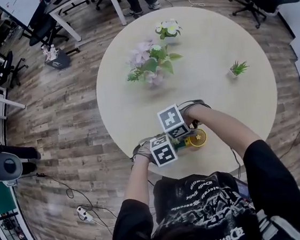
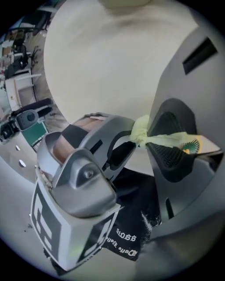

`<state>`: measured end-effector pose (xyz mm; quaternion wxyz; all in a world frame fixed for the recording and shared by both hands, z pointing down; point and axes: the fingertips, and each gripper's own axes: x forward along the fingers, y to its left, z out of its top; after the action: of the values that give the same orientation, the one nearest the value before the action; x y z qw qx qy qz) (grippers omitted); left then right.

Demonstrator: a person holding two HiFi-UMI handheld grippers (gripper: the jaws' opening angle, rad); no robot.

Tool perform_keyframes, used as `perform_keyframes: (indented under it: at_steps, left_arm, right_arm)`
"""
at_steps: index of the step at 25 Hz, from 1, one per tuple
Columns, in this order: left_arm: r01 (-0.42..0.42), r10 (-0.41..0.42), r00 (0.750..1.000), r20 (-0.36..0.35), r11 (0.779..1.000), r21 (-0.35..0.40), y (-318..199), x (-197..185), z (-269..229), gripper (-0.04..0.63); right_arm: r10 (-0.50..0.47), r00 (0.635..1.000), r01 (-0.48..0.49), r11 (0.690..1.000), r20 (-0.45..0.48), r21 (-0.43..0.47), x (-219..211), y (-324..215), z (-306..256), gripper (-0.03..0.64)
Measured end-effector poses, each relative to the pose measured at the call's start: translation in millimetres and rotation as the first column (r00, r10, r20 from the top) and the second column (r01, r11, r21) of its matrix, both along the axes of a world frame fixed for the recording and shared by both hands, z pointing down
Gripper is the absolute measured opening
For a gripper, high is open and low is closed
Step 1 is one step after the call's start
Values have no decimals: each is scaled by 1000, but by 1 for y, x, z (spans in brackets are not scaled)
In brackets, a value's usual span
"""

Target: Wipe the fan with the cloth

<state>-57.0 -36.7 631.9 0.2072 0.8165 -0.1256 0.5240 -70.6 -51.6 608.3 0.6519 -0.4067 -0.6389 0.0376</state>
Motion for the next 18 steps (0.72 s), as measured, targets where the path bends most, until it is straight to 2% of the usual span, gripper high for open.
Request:
perform_keyframes:
  at_steps: [2,5,8,10,12,14,18]
  left_arm:
    - [17,-17,1000,-5,1000,3,0,0,0,164]
    - [39,-39,999,-2,999,4,0,1,-1,164]
    - [68,-68,998,-9,998,5,0,0,-2,161]
    - [112,-112,994,-1,993,28,-5,-3,-1,144]
    - [142,-143,990,15,989,50,-11,-7,1,32]
    - [128,-129,991,23,990,54,-11,-7,2,32]
    - [107,-109,994,32,993,55,-10,-7,2,34]
  right_arm:
    - [-28,993,33,999,-119,39,8,-5,5,37]
    - [19,961,3,997,-277,79,26,-20,12,37]
    - [90,939,-82,996,-332,38,34,-24,7,37]
    - [88,921,-85,996,-379,27,48,-29,4,37]
    - [42,910,-24,999,-413,49,69,-37,7,37]
    - [36,909,-9,998,-414,66,85,-41,13,37]
    - [144,900,-141,989,-411,38,105,-45,12,38]
